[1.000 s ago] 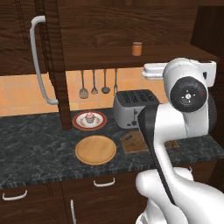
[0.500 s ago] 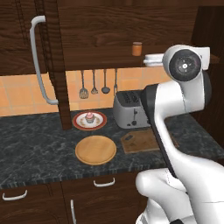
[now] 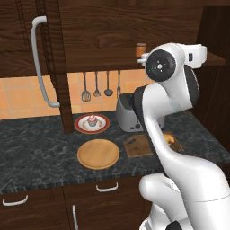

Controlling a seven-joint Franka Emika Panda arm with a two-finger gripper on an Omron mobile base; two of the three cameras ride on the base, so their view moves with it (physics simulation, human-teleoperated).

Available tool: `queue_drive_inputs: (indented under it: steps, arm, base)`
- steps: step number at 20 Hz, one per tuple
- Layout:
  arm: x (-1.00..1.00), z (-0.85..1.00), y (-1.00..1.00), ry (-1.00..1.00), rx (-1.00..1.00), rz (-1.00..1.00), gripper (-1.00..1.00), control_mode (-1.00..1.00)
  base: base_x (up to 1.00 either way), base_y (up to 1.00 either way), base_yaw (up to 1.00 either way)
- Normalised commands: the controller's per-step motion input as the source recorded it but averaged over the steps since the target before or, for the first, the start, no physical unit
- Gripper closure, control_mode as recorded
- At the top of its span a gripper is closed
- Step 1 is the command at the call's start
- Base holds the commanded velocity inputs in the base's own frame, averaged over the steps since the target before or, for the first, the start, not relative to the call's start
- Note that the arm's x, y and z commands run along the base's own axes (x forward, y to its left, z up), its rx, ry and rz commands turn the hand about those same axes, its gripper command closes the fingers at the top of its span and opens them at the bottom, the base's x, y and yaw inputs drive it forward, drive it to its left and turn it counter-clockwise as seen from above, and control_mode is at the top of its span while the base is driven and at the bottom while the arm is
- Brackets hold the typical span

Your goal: From the different types of pastries on the counter, select a croissant and place it on the cutting board. Then retrieve a jar of jam from the cabinet and place it alongside the croissant on the cutting board.

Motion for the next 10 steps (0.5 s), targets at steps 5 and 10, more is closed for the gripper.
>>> queue_drive_inputs:
  steps: [5,10]
  arm:
    - [0.28,-0.18,0.04,0.05,0.02,0.00,-1.00,-1.00]
    - [0.62,-0.38,0.09,0.04,0.06,0.00,-1.00,-1.00]
  base:
    - [0.00,0.00,0.00]
    - [0.00,0.00,0.00]
